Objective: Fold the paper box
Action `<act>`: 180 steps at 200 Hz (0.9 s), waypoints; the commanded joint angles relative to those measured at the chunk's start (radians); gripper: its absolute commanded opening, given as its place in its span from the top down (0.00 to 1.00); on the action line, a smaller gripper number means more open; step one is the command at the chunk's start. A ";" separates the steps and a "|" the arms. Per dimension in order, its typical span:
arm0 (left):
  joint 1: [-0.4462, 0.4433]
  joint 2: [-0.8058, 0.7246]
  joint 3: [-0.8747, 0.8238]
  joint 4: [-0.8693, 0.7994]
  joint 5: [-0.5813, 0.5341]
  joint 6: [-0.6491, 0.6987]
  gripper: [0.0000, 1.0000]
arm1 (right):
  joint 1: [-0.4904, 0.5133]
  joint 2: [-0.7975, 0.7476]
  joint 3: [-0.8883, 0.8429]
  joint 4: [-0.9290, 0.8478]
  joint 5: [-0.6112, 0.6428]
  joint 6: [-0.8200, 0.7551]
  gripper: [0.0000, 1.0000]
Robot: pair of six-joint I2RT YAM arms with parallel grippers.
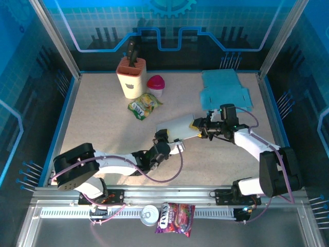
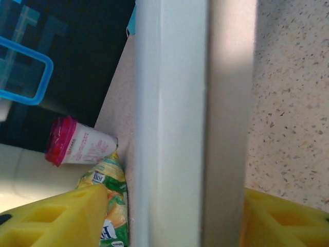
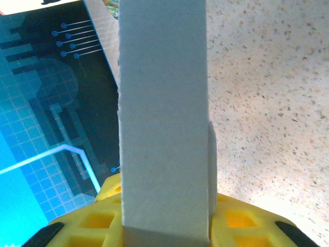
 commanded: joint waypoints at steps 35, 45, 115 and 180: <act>-0.012 -0.067 0.077 -0.131 0.048 -0.003 0.62 | -0.051 -0.020 -0.005 -0.033 -0.049 0.041 0.66; -0.012 -0.092 0.078 -0.186 0.076 -0.028 0.63 | -0.062 -0.031 -0.002 -0.038 -0.048 0.035 0.60; 0.036 -0.266 0.282 -0.910 0.424 -0.356 0.61 | -0.164 -0.364 0.095 -0.368 0.224 -0.343 0.31; 0.128 -0.214 0.391 -1.166 0.700 -0.452 0.64 | -0.001 -0.611 0.012 -0.380 0.513 -0.768 0.47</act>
